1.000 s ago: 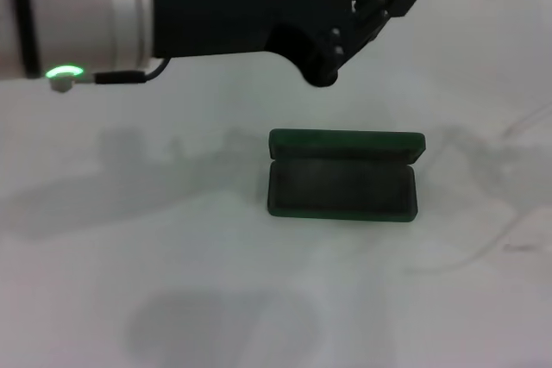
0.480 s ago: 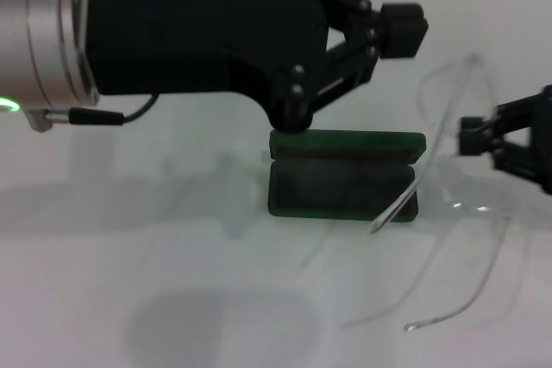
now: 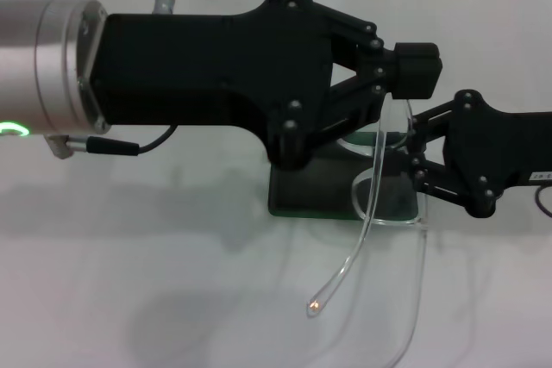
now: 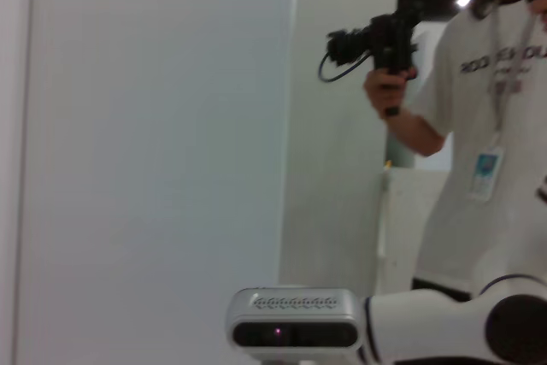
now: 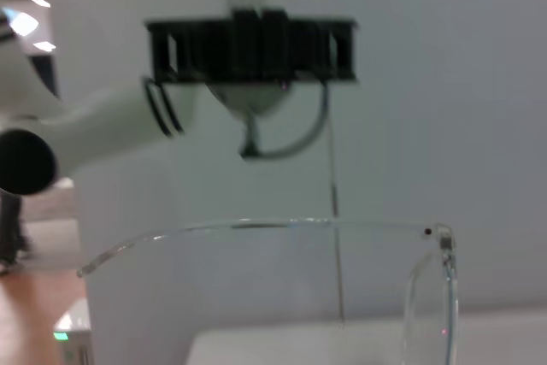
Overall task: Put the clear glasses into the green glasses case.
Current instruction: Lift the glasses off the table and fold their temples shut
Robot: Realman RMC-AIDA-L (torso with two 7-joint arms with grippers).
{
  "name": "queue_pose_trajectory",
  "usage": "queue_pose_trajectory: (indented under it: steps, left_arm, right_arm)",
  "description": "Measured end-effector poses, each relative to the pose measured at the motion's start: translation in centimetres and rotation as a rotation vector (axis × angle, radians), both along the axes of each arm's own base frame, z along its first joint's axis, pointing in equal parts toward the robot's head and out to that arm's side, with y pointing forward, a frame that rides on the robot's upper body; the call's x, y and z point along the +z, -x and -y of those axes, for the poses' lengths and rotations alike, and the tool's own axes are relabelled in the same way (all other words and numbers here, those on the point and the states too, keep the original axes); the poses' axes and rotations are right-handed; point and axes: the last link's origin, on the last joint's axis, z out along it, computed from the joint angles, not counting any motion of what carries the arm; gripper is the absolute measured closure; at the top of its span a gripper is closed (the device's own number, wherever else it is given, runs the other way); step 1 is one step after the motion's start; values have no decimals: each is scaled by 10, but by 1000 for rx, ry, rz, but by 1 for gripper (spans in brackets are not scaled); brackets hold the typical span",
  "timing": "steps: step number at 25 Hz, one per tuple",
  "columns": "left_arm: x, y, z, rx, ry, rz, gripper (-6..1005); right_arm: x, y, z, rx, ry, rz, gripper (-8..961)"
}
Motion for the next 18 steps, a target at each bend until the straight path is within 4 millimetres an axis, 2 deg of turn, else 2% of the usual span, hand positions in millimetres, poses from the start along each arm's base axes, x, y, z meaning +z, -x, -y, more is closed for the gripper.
queue_pose_trajectory:
  steps: [7,18]
  left_arm:
    - [1,10,2,3,50,94,972]
    - [-10,23,-4,35,68,107,972]
  right_arm:
    - [0,9,5,55,-24,-98,837]
    - [2,13,5,64,-41,-193,838]
